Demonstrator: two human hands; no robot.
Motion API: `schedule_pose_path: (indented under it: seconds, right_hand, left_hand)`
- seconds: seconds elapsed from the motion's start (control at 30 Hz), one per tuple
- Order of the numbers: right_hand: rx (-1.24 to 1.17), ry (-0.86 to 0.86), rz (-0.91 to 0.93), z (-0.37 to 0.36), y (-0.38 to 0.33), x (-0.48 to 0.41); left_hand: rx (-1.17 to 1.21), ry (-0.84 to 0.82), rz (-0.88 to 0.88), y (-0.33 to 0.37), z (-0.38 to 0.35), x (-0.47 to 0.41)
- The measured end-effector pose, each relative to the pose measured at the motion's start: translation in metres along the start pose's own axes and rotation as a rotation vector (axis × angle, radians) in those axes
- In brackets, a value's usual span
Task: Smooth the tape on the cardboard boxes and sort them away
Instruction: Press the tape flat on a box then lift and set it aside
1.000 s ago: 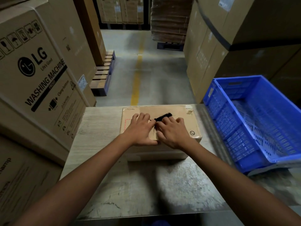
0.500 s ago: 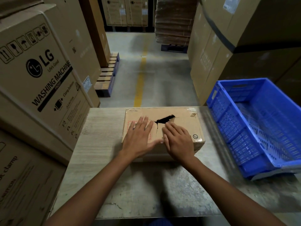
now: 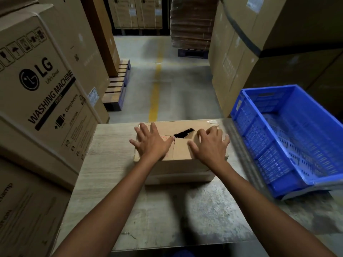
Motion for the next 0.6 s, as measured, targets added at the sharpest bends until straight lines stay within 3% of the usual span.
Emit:
schedule_pose_path:
  seconds: [0.23,0.43,0.6]
  right_hand:
    - [-0.15,-0.221,-0.385,-0.018,0.003,-0.019]
    - [-0.13,-0.079,-0.374,-0.014,0.004,-0.018]
    - [-0.157,-0.022,-0.346,-0.012,0.009,-0.014]
  left_hand:
    - [-0.101,0.079,0.066,0.013,-0.001,-0.006]
    - [-0.088,0.125,0.019,0.008,0.001,-0.008]
    - [0.015,0.067,-0.032,-0.014,0.001,-0.011]
Point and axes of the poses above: each hand's wrist, its own x-axis away from the middle knuckle, its own z-axis out of the back of the hand, y = z × x, the point moved 6 cm from there along -x, towards the middle knuckle, and after that the axes turned 6 degrees about -x, right-handed, at the moved point
